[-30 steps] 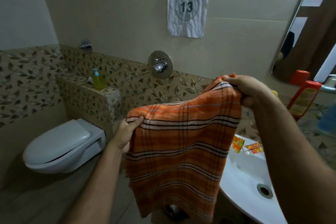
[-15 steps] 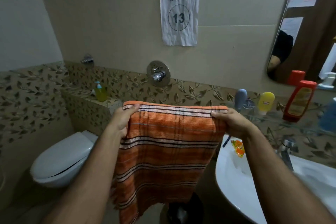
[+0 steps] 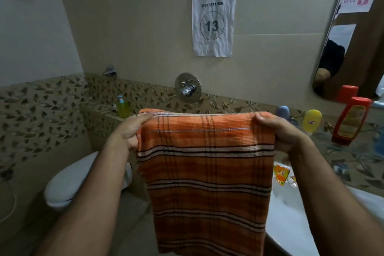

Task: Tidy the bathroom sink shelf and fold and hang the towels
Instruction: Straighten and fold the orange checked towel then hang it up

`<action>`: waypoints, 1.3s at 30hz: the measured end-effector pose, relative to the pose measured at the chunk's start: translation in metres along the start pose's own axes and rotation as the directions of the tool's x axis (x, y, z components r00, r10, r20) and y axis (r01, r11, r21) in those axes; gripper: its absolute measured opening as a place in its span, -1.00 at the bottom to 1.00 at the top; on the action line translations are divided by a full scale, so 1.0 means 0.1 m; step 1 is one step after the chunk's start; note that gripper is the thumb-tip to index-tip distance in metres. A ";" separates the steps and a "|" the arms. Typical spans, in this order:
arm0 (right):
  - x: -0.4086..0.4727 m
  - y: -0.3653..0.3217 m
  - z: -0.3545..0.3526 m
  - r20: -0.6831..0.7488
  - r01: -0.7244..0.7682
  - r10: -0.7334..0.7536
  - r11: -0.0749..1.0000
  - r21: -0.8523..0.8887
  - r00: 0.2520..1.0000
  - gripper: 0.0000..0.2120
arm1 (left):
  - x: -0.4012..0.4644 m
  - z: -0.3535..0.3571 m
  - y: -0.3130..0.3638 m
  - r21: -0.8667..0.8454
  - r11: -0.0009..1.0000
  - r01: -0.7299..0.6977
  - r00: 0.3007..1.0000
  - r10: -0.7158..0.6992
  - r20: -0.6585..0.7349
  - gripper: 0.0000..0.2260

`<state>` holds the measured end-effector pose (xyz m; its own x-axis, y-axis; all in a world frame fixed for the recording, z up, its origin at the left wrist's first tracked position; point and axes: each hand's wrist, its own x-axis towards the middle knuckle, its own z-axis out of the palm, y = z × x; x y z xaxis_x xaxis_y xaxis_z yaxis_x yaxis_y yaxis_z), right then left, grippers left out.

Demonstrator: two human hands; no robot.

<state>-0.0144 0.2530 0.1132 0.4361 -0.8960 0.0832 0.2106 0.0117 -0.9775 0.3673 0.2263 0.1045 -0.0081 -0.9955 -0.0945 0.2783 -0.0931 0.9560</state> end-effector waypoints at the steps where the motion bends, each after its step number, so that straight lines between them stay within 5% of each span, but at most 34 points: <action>1: 0.04 -0.06 0.06 -0.039 0.025 -0.024 1.000 0.017 0.999 -0.51 | 0.00 -0.05 0.04 -0.066 0.997 -0.025 0.998 0.028 0.050 -0.48; 3: 0.22 -0.08 0.15 -0.171 0.043 -0.025 0.993 0.108 0.985 -0.58 | -0.02 -0.14 -0.09 -0.170 0.984 -0.048 0.997 0.057 0.048 -0.26; 6: 0.44 -0.01 0.32 -0.292 -0.021 0.064 0.989 0.149 0.954 -0.75 | -0.07 -0.29 -0.77 -0.269 0.950 0.158 0.986 -0.164 0.000 -0.13; 9: 0.53 0.19 0.27 -0.378 -0.130 0.161 0.986 0.106 0.912 -0.79 | -0.19 -0.32 -1.21 -0.251 0.916 0.313 0.947 -0.283 0.152 -0.04; 13: 0.43 0.30 0.17 -0.412 -0.203 0.223 0.975 0.093 0.883 -0.80 | -0.25 -0.39 -1.15 -0.112 0.959 0.262 0.954 -0.239 0.179 -0.18; 15: 0.40 0.21 0.12 -0.397 -0.206 0.217 0.976 0.070 0.892 -0.83 | -0.21 -0.33 -1.06 -0.037 0.979 0.203 0.973 -0.197 0.123 -0.43; 19: 0.31 -0.04 0.02 -0.262 -0.038 0.069 0.992 0.119 0.963 -0.61 | -0.17 -0.08 -0.76 0.132 0.991 0.020 1.000 -0.017 -0.023 -0.80; 21: 0.21 0.03 -0.07 -0.164 0.033 -0.006 0.986 0.163 0.986 -0.43 | -0.13 0.01 -0.66 0.043 0.999 -0.004 1.000 0.006 -0.030 -0.78; 23: 0.10 0.31 -0.12 -0.120 -0.065 0.073 0.995 0.071 0.990 -0.55 | -0.11 0.07 -0.62 0.015 1.000 0.012 1.000 -0.011 -0.009 -0.76; 26: 0.10 0.67 -0.17 -0.229 -0.199 0.176 0.977 -0.080 0.957 -0.46 | -0.07 0.04 -0.65 0.183 0.983 -0.024 0.999 0.032 -0.041 -0.80; 32: 0.12 0.40 -0.19 -0.228 -0.129 0.093 0.981 -0.146 0.969 -0.56 | -0.02 -0.21 -0.47 0.454 0.891 -0.002 0.997 0.035 -0.065 -0.66; 36: 0.18 0.24 -0.08 -0.174 -0.043 0.030 0.997 -0.070 0.984 -0.70 | 0.00 -0.19 -0.43 0.267 0.963 -0.026 0.993 0.055 -0.104 -0.76; 39: 0.25 0.24 -0.05 -0.215 -0.028 0.020 0.999 -0.037 0.976 -0.75 | -0.02 -0.34 -0.48 -0.016 1.000 0.008 0.999 -0.008 0.040 -0.43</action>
<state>-0.0025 0.2285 0.0909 0.2421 -0.9700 0.0203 0.1655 0.0206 -0.9860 0.3868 0.2331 0.0495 -0.0490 -0.9947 -0.0905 0.2938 -0.1010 0.9505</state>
